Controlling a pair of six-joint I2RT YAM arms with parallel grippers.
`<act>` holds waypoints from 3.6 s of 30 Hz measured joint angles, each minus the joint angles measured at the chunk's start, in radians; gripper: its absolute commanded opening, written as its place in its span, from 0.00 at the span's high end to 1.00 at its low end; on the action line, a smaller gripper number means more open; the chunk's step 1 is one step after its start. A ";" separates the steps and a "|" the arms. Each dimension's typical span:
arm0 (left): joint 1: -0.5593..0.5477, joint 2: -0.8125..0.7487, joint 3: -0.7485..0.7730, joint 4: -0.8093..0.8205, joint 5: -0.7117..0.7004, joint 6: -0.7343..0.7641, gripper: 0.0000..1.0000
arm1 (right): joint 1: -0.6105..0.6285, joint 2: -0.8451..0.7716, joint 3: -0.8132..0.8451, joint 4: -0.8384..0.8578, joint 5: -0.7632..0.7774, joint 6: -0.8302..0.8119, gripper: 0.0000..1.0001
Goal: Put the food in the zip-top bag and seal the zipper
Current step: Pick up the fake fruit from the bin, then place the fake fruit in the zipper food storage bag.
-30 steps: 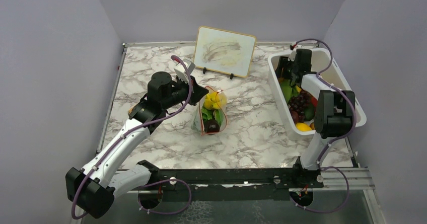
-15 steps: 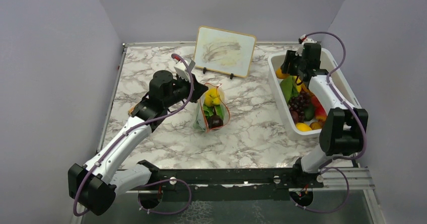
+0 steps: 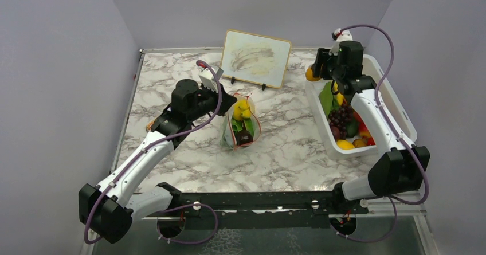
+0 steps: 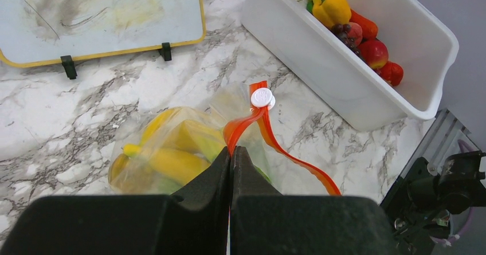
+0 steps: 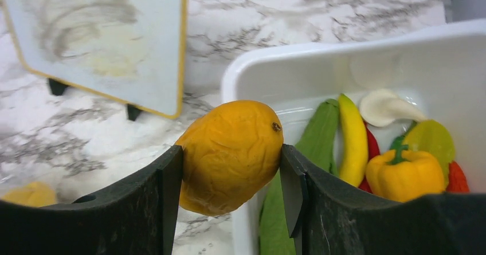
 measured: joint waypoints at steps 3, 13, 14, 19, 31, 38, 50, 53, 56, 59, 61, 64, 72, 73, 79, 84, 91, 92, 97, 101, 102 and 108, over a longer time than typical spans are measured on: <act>0.000 0.000 0.000 0.001 -0.002 -0.001 1.00 | 0.062 -0.048 0.004 -0.003 -0.004 0.000 0.61; 0.000 0.000 0.000 0.000 -0.009 -0.011 1.00 | 0.248 -0.257 -0.118 0.060 -0.148 0.002 0.63; 0.000 0.000 0.000 0.000 -0.009 -0.011 1.00 | 0.256 -0.280 -0.140 0.077 -0.182 0.002 0.63; 0.000 0.000 0.000 -0.001 -0.009 -0.011 1.00 | 0.267 -0.412 -0.296 0.218 -0.402 0.024 0.63; 0.000 0.000 0.007 -0.006 -0.008 -0.026 1.00 | 0.393 -0.439 -0.380 0.386 -0.673 0.134 0.63; 0.000 0.006 0.012 -0.008 0.018 -0.059 1.00 | 0.517 -0.388 -0.378 0.425 -0.667 0.137 0.63; 0.000 0.009 0.026 -0.021 0.049 -0.076 1.00 | 0.615 -0.247 -0.363 0.431 -0.568 0.064 0.63; 0.000 0.009 0.026 -0.023 0.058 -0.083 1.00 | 0.616 -0.218 -0.359 0.431 -0.540 0.037 0.63; 0.000 0.009 0.026 -0.023 0.077 -0.091 1.00 | 0.620 -0.196 -0.359 0.429 -0.507 0.011 0.63; 0.000 0.009 0.026 -0.022 0.099 -0.101 1.00 | 0.623 -0.190 -0.359 0.413 -0.442 -0.025 0.63; 0.000 0.009 0.026 -0.022 0.110 -0.108 1.00 | 0.626 -0.190 -0.359 0.396 -0.393 -0.050 0.63; 0.000 0.009 0.026 -0.014 0.130 -0.117 1.00 | 0.630 -0.190 -0.360 0.369 -0.324 -0.085 0.60; 0.000 0.009 0.026 0.024 0.144 -0.159 1.00 | 0.636 -0.172 -0.360 0.326 -0.217 -0.134 0.50; 0.000 0.009 0.026 0.026 0.146 -0.163 1.00 | 0.636 -0.167 -0.360 0.326 -0.216 -0.134 0.49; 0.000 0.009 0.022 0.034 0.146 -0.177 1.00 | 0.636 -0.157 -0.347 0.317 -0.218 -0.122 0.36; 0.000 0.009 0.022 0.052 0.146 -0.179 1.00 | 0.636 -0.167 -0.314 0.275 -0.222 -0.097 0.41; 0.000 0.009 0.016 0.062 0.146 -0.176 1.00 | 0.636 -0.221 -0.305 0.234 -0.219 -0.065 0.60; 0.000 0.009 0.013 0.064 0.146 -0.176 1.00 | 0.636 -0.224 -0.305 0.233 -0.219 -0.061 0.60; 0.000 0.009 0.003 0.072 0.148 -0.176 1.00 | 0.636 -0.209 -0.307 0.240 -0.227 -0.028 0.58; 0.000 0.009 -0.025 0.104 0.156 -0.184 1.00 | 0.636 -0.154 -0.317 0.275 -0.251 0.003 0.53; 0.000 0.009 -0.029 0.108 0.158 -0.187 1.00 | 0.636 -0.132 -0.318 0.276 -0.252 0.008 0.50; 0.000 0.009 -0.059 0.108 0.158 -0.190 1.00 | 0.639 -0.062 -0.328 0.275 -0.250 0.016 0.34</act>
